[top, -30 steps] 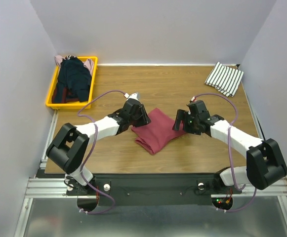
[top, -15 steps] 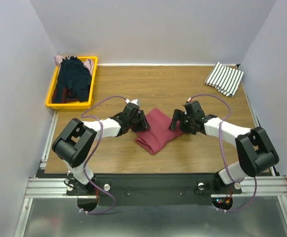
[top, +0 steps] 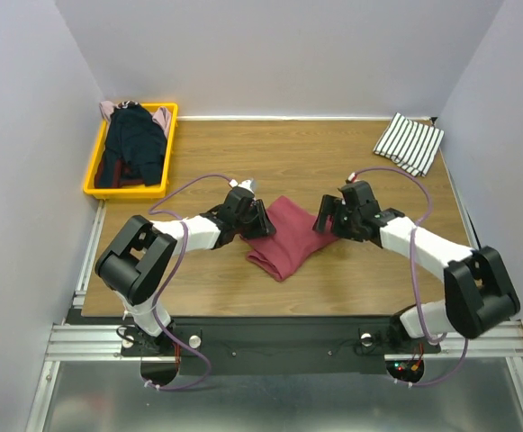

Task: Fold and stack the tank tops
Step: Neatly place the folded tank top to the corner

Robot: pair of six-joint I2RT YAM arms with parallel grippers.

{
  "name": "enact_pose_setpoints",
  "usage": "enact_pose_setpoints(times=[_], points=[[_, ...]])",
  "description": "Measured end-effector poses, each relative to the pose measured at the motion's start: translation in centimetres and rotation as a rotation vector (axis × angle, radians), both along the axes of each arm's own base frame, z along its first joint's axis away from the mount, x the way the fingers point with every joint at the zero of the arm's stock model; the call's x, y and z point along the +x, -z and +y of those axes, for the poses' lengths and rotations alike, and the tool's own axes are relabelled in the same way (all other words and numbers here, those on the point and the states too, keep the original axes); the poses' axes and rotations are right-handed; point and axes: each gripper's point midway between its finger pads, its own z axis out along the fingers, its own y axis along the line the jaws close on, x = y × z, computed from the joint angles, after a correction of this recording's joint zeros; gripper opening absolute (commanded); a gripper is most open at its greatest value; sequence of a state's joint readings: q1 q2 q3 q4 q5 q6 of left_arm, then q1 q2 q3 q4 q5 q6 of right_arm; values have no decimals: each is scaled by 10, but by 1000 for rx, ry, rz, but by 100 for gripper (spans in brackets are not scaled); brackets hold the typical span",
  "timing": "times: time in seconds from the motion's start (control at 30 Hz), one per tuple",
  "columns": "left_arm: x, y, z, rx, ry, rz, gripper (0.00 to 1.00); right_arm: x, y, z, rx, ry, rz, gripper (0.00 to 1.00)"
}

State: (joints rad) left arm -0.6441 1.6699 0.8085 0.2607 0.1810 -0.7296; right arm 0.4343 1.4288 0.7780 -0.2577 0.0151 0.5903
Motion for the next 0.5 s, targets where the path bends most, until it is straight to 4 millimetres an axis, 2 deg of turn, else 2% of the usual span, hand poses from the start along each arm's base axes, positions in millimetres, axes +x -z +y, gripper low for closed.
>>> enact_pose_setpoints(times=[0.1,0.23,0.33,0.5], points=[[0,0,0,-2,1,0,40,1,-25,-12,-32,23,-68,100],[0,1,-1,-2,2,1,40,12,-40,-18,-85,15,-115,100],[0,1,-1,-3,3,1,40,22,-33,-15,-127,-22,-102,100],[-1,0,-2,-6,6,3,40,35,0,-13,-160,-95,-30,100]])
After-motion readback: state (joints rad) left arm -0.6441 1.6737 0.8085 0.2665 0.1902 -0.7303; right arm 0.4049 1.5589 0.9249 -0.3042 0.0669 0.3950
